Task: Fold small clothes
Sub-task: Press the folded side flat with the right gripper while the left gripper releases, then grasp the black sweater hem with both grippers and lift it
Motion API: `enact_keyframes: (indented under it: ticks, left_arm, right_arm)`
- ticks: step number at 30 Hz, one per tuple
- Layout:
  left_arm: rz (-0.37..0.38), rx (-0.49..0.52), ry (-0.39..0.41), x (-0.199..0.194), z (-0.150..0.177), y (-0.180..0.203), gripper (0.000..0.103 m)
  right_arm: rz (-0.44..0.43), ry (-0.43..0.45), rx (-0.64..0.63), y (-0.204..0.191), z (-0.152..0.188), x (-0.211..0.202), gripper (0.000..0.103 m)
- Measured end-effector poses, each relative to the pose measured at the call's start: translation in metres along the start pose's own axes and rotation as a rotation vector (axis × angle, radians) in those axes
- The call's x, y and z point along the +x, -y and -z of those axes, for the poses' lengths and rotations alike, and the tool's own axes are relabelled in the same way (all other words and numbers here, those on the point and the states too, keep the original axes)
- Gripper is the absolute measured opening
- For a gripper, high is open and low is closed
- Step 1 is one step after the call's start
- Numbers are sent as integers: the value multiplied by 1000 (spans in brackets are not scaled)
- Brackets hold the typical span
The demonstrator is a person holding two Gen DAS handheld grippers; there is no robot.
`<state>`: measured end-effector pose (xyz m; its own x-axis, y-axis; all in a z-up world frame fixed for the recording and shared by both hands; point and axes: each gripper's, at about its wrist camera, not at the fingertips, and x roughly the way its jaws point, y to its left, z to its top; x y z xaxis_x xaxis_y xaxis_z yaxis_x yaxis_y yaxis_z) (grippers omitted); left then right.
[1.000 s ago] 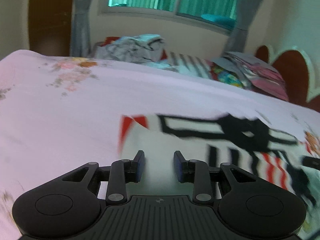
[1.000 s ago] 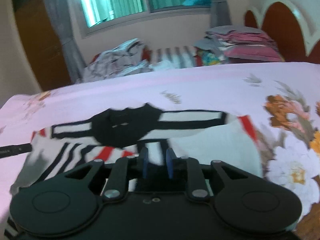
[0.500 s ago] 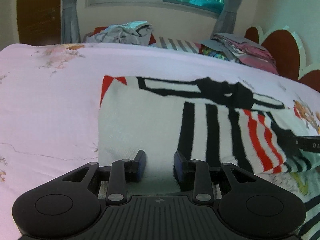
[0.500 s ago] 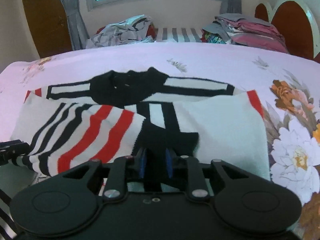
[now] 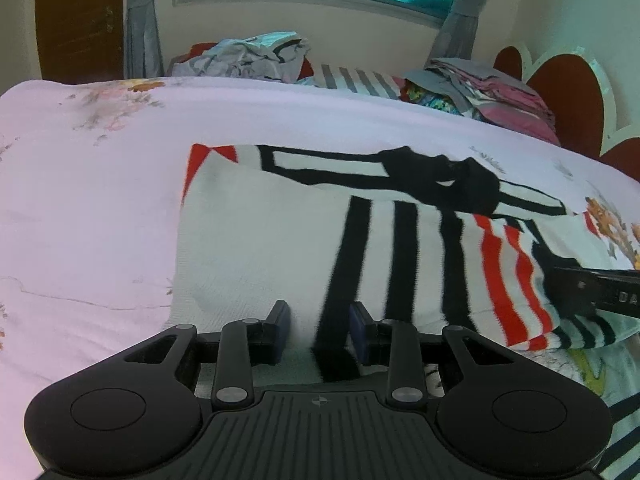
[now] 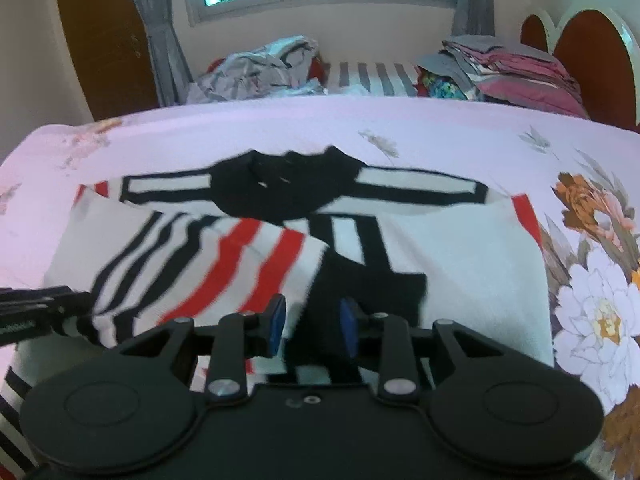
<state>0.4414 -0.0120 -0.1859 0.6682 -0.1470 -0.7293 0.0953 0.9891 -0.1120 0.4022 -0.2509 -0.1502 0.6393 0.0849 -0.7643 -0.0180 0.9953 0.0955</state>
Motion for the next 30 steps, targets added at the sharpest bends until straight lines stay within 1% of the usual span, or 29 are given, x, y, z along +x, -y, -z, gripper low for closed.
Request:
enact_keyframes:
  ticks: [5, 8, 13, 15, 16, 17, 19, 22, 25, 27, 30]
  left_arm:
    - [-20, 16, -3, 4, 3, 5, 34]
    - [-24, 14, -2, 6, 3, 5, 37]
    - [-31, 25, 4, 7, 4, 5, 41]
    - [-38, 25, 1, 6, 3, 5, 41]
    - [-43, 21, -1, 5, 3, 6, 41]
    - [-49, 18, -2, 3, 2, 6, 41]
    - [-51, 15, 7, -4, 3, 9, 41]
    - [-31, 21, 26, -22, 9, 16, 41]
    - [0, 34, 30, -43, 20, 27, 41]
    - [22, 31, 20, -54, 31, 34, 41]
    - [34, 44, -6, -63, 51, 45, 42]
  right_arm:
    - [20, -24, -53, -8, 4, 8, 31]
    - [71, -35, -84, 0, 11, 12, 32]
    - [98, -28, -83, 20, 17, 6, 38]
    - [108, -33, -67, 27, 20, 4, 45]
    - [105, -40, -55, 30, 20, 2, 46]
    - [97, -42, -39, 33, 21, -1, 46]
    - [72, -35, -23, 33, 22, -11, 43]
    - [20, -8, -24, 27, 28, -30, 41]
    - [-50, -12, -40, 15, 39, -45, 31]
    - [-98, -23, -56, 5, 47, -51, 30]
    - [-157, -48, -91, -13, 61, -54, 30]
